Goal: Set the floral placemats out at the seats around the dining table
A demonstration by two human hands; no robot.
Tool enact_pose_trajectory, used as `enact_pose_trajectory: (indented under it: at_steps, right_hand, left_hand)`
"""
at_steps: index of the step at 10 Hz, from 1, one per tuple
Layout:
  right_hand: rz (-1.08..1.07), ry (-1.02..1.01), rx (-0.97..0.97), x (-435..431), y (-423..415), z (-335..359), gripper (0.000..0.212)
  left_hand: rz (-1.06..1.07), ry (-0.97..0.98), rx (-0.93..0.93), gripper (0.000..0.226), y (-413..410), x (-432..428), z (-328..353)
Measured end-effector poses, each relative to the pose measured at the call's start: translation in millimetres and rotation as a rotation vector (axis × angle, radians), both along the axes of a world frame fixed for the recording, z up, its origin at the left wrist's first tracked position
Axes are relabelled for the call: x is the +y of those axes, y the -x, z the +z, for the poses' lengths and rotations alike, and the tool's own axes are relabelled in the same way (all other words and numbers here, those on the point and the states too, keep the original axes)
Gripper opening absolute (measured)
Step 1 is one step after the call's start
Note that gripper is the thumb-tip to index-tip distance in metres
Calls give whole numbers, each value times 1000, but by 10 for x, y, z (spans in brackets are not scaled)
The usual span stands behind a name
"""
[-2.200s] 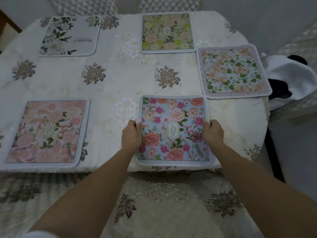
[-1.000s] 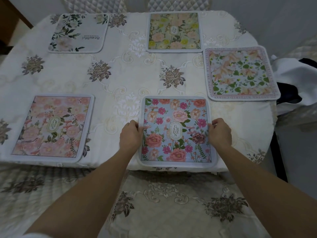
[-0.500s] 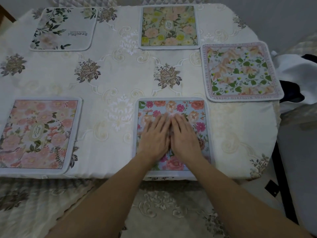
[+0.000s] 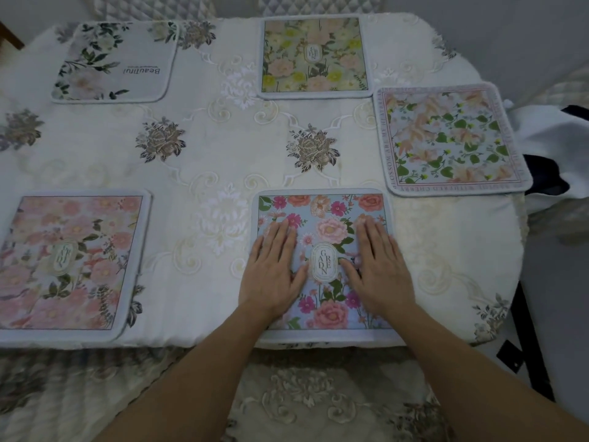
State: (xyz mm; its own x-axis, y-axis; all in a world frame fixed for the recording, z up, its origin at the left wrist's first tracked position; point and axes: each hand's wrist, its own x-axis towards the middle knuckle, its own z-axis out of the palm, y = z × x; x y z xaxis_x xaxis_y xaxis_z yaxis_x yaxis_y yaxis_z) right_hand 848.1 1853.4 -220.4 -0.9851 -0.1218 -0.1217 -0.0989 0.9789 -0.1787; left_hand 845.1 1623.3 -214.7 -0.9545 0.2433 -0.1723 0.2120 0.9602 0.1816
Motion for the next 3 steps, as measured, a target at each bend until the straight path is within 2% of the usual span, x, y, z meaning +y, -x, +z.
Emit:
enact_pose_trajectory:
  at_steps: [2,3]
  right_hand:
    - [24,-46,-48,21,126,400,74]
    - [18,-22,30,32,178,724,68]
  left_hand:
    - [2,-8,-40,67,18,-6,314]
    - [-2,17,5,68,80,8,615]
